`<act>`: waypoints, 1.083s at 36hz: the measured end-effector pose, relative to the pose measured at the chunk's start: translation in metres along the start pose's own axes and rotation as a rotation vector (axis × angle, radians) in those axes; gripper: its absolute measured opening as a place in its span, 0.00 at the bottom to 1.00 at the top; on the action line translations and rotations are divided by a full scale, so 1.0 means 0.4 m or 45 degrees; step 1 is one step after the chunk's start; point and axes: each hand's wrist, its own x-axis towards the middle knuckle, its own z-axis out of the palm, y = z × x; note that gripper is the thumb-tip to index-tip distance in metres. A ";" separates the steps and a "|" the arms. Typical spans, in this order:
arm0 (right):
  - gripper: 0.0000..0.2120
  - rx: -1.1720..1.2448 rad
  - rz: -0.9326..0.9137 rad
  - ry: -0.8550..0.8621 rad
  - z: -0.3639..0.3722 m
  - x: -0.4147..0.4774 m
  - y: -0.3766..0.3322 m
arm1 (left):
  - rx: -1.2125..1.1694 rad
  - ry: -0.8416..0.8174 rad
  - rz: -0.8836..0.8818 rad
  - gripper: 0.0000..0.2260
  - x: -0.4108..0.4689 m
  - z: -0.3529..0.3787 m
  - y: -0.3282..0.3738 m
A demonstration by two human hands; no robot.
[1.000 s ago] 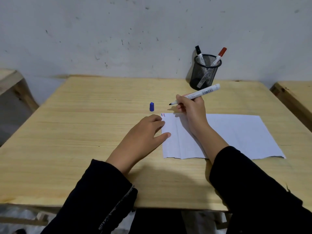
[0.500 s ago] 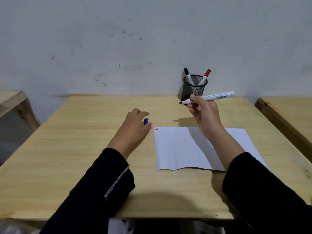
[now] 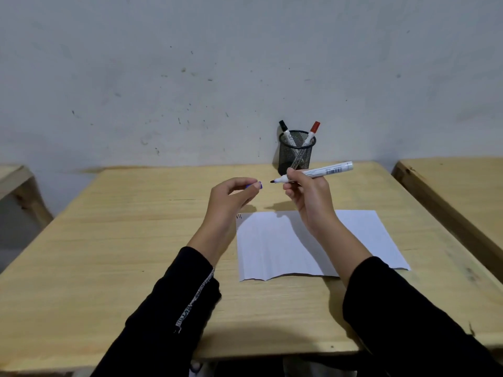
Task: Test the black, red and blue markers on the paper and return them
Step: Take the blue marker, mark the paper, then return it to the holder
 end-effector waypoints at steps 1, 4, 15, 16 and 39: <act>0.04 0.002 -0.005 0.001 0.000 0.000 0.001 | -0.050 0.001 -0.021 0.04 0.000 0.007 -0.001; 0.03 0.006 -0.020 -0.002 -0.001 -0.003 0.001 | -0.165 -0.028 -0.047 0.04 0.001 0.026 -0.003; 0.05 -0.024 -0.015 -0.174 -0.005 -0.015 -0.002 | -0.208 -0.125 -0.029 0.03 -0.002 0.054 0.013; 0.05 -0.022 -0.024 -0.185 -0.006 -0.015 -0.003 | -0.209 -0.135 -0.028 0.03 -0.002 0.054 0.016; 0.05 -0.598 -0.276 -0.206 -0.117 0.044 -0.192 | -0.341 0.041 0.112 0.05 0.100 0.115 0.155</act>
